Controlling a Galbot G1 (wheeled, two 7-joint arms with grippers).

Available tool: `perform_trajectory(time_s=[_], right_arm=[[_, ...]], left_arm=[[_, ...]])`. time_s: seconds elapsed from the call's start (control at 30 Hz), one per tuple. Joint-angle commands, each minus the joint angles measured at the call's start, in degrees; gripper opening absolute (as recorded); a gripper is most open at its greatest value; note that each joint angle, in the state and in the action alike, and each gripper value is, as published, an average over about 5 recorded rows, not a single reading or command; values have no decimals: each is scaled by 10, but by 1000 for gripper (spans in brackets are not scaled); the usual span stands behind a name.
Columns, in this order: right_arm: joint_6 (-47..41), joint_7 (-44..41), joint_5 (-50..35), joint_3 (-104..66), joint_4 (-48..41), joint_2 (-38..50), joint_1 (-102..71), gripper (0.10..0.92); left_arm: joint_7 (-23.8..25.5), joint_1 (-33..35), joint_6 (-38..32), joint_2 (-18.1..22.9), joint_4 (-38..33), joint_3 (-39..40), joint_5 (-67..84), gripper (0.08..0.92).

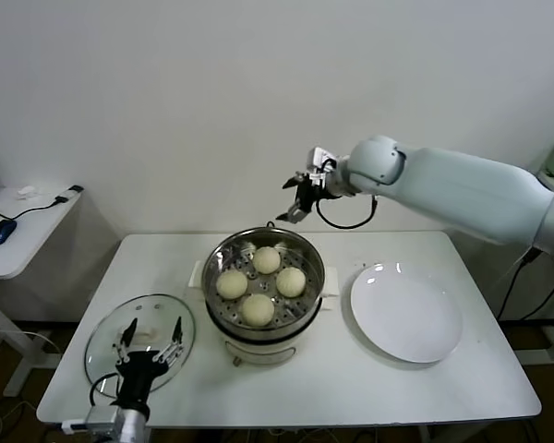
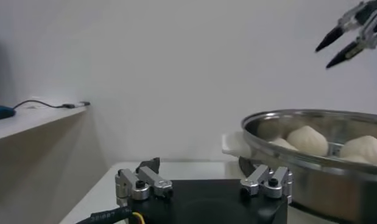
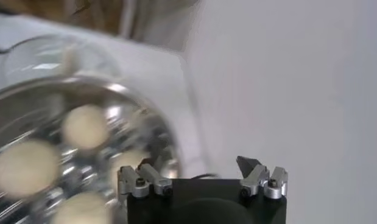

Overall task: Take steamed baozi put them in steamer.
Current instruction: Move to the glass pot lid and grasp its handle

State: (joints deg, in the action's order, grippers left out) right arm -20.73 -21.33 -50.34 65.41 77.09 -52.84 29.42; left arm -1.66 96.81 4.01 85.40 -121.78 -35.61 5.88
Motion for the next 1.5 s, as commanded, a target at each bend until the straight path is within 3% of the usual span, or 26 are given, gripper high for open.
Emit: perform_trajectory(time_s=[0.03,0.4,0.67,0.8,0.97,1.07,1.23,1.5], right_arm=[[-8,232,44,-331,76,138,-258,823],[99,256,136,-725,165,172,-703,823],[182,213,218,-936,194,32,-979,823],[255,195,272,-973,188,-42,-1050,823],[333,187,281,-984,175,-107,-1096,823],[363,189,281,-987,168,-134,-1114,823],[378,197,286,-986,166,-163,-1148,823],[368,220,298,-980,153,-168,-1154,823]], left_arm=[[-4,-17,12,-19,4,-30,28,823],[-3,-31,16,-54,29,-47,40,823],[-4,-38,-9,-57,57,-36,-12,823],[-5,-44,-36,-64,88,-35,-50,823],[-25,-47,-87,-79,131,-41,-146,823],[-57,-49,-124,-85,156,-52,-229,823],[-180,-54,-191,-86,201,-82,-487,823],[-259,-48,-169,-113,259,-87,-735,823]])
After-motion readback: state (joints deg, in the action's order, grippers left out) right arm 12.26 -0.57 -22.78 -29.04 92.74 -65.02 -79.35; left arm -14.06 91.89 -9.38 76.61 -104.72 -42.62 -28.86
